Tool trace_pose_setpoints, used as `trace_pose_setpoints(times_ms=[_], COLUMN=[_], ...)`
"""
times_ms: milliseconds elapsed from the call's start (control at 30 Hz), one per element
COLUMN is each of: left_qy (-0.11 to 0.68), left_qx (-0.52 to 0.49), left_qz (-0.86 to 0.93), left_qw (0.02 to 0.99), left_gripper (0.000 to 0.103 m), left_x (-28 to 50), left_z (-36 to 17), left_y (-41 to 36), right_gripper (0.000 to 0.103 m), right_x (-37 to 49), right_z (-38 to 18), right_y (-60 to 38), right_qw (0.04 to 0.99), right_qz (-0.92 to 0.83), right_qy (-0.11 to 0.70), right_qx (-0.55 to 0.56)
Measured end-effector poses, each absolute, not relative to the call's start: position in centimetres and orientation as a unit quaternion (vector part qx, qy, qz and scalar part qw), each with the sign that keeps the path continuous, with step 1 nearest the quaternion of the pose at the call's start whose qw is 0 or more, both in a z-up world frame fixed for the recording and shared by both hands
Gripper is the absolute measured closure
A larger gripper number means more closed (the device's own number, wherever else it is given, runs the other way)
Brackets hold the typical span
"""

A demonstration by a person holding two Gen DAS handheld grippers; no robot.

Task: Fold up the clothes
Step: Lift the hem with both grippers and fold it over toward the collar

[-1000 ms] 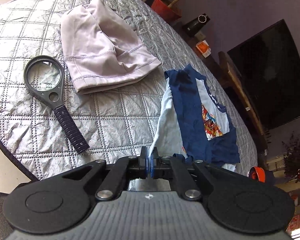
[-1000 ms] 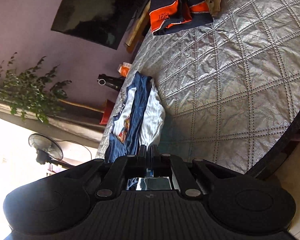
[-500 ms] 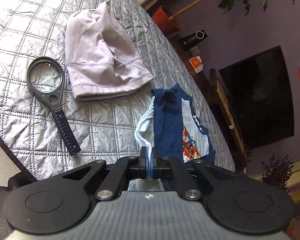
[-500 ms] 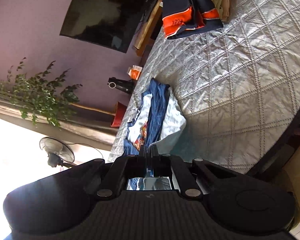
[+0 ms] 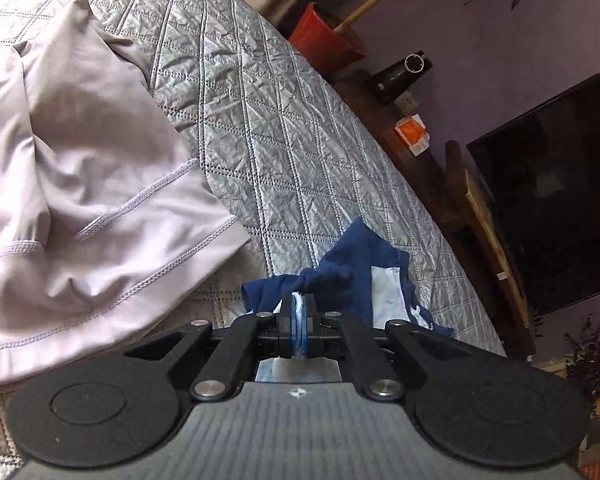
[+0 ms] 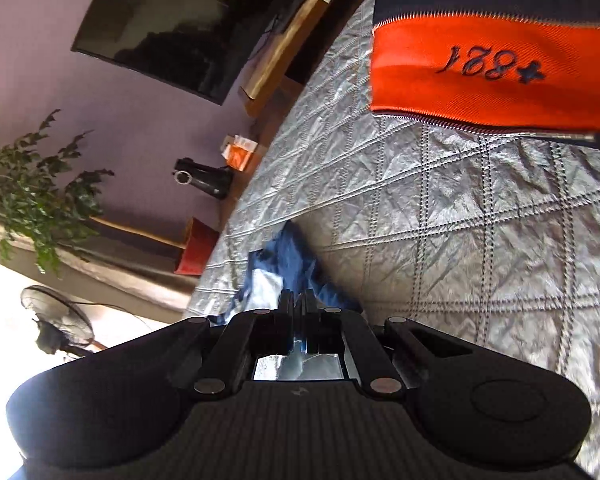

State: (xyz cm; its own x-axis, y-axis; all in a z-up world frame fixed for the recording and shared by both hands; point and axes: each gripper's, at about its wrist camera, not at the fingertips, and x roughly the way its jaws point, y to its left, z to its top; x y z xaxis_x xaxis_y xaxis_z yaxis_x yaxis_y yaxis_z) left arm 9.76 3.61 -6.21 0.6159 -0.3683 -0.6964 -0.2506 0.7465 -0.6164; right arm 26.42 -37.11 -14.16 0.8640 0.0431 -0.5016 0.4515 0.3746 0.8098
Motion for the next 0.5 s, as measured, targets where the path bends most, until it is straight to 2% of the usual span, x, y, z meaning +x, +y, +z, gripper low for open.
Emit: trace_pose_setpoints(times_ms=[133, 267, 400, 500], left_qy=[0.446, 0.427, 0.391, 0.381], left_qx=[-0.333, -0.342, -0.314, -0.275], left_qz=[-0.023, -0.014, -0.034, -0.091], left_qw=[0.83, 0.837, 0.865, 0.878], left_gripper=[0.1, 0.096, 0.095, 0.095], left_x=[11.9, 12.3, 9.9, 7.5], left_z=[-8.5, -7.8, -5.8, -4.7], left_y=[2.4, 3.9, 4.5, 3.1], right_gripper=[0.095, 0.092, 0.091, 0.091], right_x=[29.8, 29.1, 26.9, 27.4], right_z=[-16.3, -16.1, -12.9, -10.9], right_y=[-36.9, -37.2, -35.3, -30.5], right_qw=[0.816, 0.83, 0.877, 0.919], right_qz=[-0.154, -0.173, -0.219, -0.113], right_qy=[0.278, 0.255, 0.242, 0.283], right_qx=[0.483, 0.464, 0.351, 0.251])
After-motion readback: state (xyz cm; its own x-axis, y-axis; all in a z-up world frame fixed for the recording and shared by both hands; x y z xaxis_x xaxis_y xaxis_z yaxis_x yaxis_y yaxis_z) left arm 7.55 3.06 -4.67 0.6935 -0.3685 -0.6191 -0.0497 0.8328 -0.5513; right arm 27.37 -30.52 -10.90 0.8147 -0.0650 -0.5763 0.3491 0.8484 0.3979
